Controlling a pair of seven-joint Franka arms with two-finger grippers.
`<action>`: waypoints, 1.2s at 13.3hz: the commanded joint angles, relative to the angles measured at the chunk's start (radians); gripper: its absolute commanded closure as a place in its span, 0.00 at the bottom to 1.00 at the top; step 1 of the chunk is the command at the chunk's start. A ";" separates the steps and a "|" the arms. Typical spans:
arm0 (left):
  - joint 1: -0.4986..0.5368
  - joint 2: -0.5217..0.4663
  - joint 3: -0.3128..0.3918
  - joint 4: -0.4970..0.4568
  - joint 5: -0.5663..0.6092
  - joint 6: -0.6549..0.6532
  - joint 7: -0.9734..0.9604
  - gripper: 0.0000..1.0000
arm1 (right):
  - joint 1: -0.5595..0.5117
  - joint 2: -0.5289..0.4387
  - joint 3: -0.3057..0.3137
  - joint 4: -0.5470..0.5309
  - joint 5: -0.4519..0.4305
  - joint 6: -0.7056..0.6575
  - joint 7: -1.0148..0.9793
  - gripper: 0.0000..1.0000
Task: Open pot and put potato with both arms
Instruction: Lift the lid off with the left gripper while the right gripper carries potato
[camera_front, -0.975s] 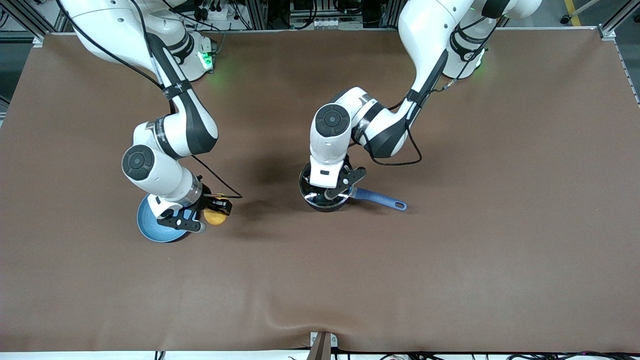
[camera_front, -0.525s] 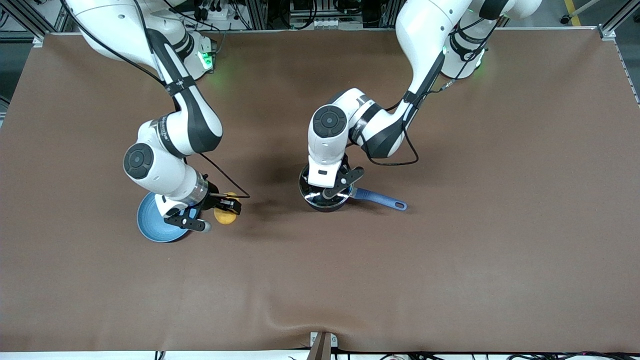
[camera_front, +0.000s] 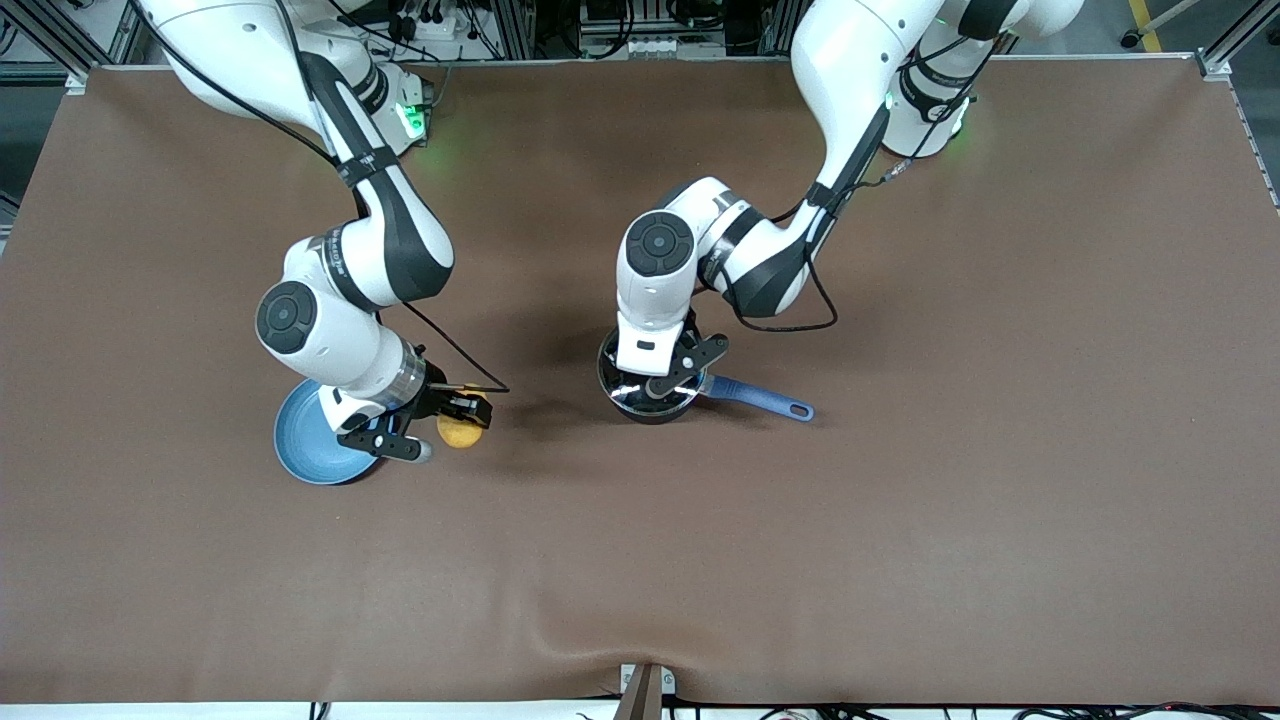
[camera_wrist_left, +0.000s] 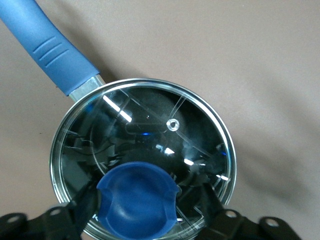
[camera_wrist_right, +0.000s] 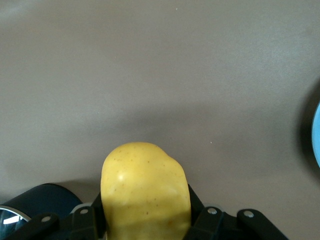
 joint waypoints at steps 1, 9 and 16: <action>-0.007 -0.004 0.009 0.015 -0.017 -0.020 -0.017 1.00 | 0.021 -0.001 -0.006 0.033 0.027 -0.016 0.008 0.84; 0.041 -0.154 0.010 0.018 -0.019 -0.198 0.008 1.00 | 0.079 -0.001 -0.006 0.100 0.029 -0.087 0.098 0.87; 0.213 -0.337 0.006 0.017 -0.022 -0.393 0.245 1.00 | 0.281 0.080 -0.013 0.187 0.006 -0.076 0.257 0.98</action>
